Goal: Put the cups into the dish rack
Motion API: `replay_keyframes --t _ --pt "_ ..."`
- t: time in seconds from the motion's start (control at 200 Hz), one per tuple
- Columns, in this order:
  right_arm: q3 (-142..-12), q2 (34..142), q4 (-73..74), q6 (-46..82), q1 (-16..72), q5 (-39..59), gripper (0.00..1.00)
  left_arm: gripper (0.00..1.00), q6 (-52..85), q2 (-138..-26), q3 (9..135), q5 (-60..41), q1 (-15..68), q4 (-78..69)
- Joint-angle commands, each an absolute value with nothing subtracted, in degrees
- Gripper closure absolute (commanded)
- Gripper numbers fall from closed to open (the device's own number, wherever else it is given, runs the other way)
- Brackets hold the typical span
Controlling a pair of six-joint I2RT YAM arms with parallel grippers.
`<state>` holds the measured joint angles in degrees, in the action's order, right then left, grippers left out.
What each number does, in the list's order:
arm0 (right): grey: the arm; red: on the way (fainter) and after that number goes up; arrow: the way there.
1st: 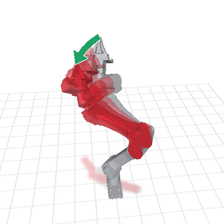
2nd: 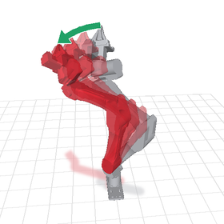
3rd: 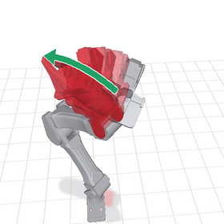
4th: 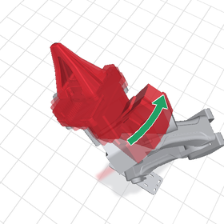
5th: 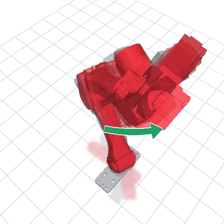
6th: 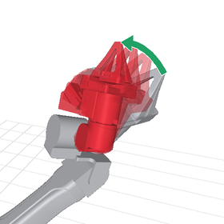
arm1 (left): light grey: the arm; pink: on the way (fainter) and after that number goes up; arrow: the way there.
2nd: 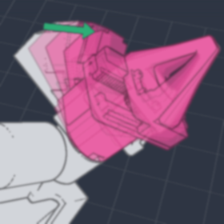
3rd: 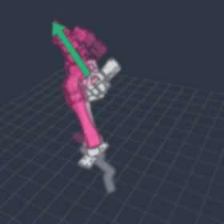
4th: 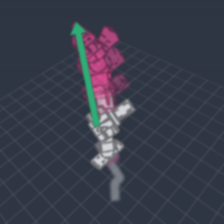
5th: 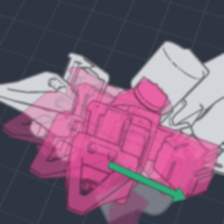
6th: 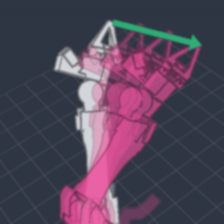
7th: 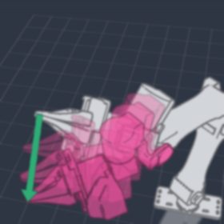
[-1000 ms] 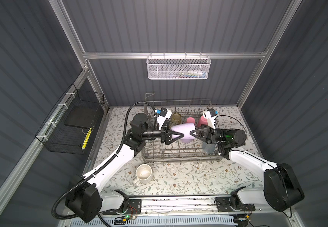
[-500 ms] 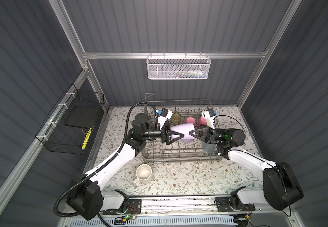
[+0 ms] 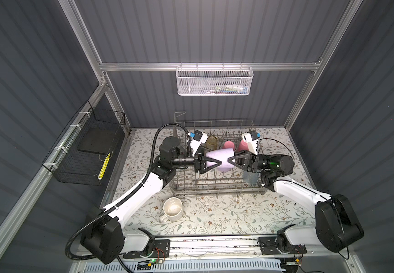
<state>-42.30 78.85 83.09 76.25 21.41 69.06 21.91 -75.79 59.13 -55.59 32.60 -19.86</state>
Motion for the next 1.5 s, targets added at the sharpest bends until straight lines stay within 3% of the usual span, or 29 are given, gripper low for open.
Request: replay_keyframes --t 0.0,0.4,0.71,0.825,0.926,1.016,1.116,1.226,1.496 --pt "-43.34 78.84 84.69 76.55 20.86 69.26 0.74 0.65 22.67 -73.66 58.47 -56.93 33.05 -22.79" --pt "-39.26 73.33 84.68 77.94 14.28 70.61 0.67 0.71 22.91 -73.65 59.45 -53.89 32.96 -22.24" --pt "-33.88 66.76 79.27 76.97 3.58 70.37 0.66 0.71 11.26 -74.65 69.76 -40.34 32.48 3.28" --pt "-33.68 62.42 65.95 68.22 3.16 69.77 0.65 0.69 10.18 -75.63 72.32 -35.87 32.22 7.71" --pt "-34.92 56.89 43.92 53.79 3.08 66.01 0.65 0.69 9.24 -77.08 75.32 -31.79 32.13 12.24" --pt "-38.94 51.0 17.09 35.62 3.23 57.38 0.64 0.69 8.02 -78.99 78.47 -27.7 32.17 17.04" --pt "-42.08 46.98 1.17 25.43 3.25 45.77 0.64 0.69 7.19 -81.82 83.51 -21.52 32.1 22.85" --pt "-42.63 44.55 -4.39 21.95 3.24 38.05 0.64 0.69 6.01 -85.62 88.0 -15.04 32.08 28.69" --pt "-41.07 44.65 -4.7 22.28 3.21 35.23 0.63 0.68 2.21 -93.35 96.42 -5.63 32.08 39.58"
